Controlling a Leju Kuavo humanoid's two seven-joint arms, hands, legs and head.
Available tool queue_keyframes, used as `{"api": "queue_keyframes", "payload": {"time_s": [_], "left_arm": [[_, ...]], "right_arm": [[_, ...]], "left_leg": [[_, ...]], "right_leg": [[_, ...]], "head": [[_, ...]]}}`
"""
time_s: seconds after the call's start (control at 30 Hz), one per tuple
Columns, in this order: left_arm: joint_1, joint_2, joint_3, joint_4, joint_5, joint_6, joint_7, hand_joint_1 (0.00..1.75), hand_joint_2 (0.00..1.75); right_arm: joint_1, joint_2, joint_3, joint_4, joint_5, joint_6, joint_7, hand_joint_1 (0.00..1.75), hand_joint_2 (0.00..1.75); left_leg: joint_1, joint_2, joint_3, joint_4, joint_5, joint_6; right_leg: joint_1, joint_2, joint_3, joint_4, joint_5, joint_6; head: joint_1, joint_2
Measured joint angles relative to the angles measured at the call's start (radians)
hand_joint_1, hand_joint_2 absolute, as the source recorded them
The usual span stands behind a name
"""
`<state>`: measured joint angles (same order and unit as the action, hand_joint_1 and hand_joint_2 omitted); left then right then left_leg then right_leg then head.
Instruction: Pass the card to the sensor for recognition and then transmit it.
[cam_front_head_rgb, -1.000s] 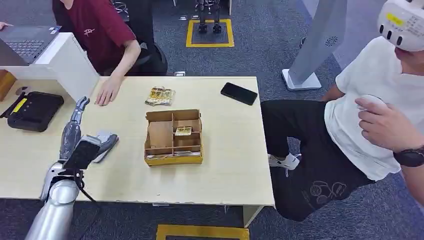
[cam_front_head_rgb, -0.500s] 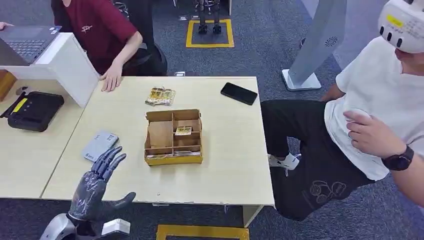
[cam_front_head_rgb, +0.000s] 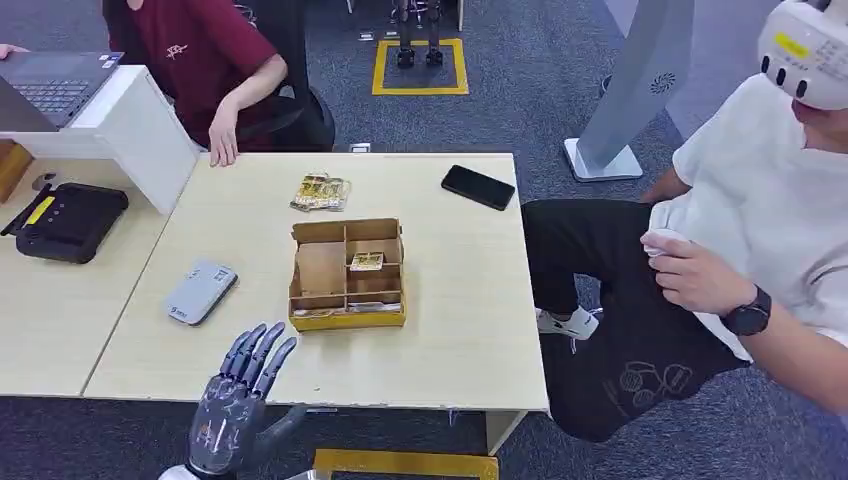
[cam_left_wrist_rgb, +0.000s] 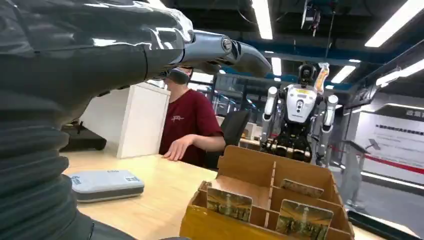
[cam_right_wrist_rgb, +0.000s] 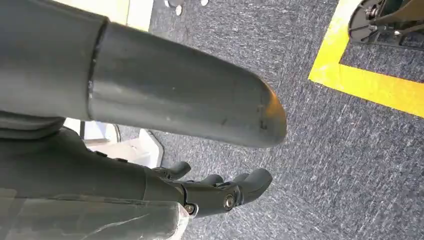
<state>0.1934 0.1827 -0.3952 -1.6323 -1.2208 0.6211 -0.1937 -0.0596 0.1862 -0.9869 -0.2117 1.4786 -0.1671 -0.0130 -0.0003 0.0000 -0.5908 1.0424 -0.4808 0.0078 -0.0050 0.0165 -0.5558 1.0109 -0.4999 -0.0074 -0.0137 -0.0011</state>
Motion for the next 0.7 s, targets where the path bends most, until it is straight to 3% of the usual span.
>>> {"api": "queue_keyframes", "payload": {"time_s": [0.33,0.53,0.7], "left_arm": [[-0.088,-0.093,-0.006,0.151,-0.085,0.062,0.091,0.0,1.75],[-0.14,-0.142,0.032,0.219,-0.106,0.063,0.109,0.0,1.75],[-0.171,-0.179,0.091,0.28,-0.096,0.063,0.083,0.0,1.75]], "right_arm": [[-0.002,0.0,0.0,0.0,0.019,0.001,0.003,0.0,0.0],[-0.003,0.0,0.003,0.0,0.031,0.004,0.003,0.0,0.0],[-0.004,0.0,0.005,0.0,0.039,0.004,0.001,0.0,0.0]], "left_leg": [[0.0,0.0,0.0,0.0,0.0,0.0],[0.0,0.0,0.0,0.0,0.0,0.0],[0.0,0.0,0.0,0.0,0.0,0.0]], "right_leg": [[0.0,0.0,0.0,0.0,0.0,0.0],[0.0,0.0,0.0,0.0,0.0,0.0],[0.0,0.0,0.0,0.0,0.0,0.0]], "head": [[0.0,0.0],[0.0,0.0],[0.0,0.0]]}}
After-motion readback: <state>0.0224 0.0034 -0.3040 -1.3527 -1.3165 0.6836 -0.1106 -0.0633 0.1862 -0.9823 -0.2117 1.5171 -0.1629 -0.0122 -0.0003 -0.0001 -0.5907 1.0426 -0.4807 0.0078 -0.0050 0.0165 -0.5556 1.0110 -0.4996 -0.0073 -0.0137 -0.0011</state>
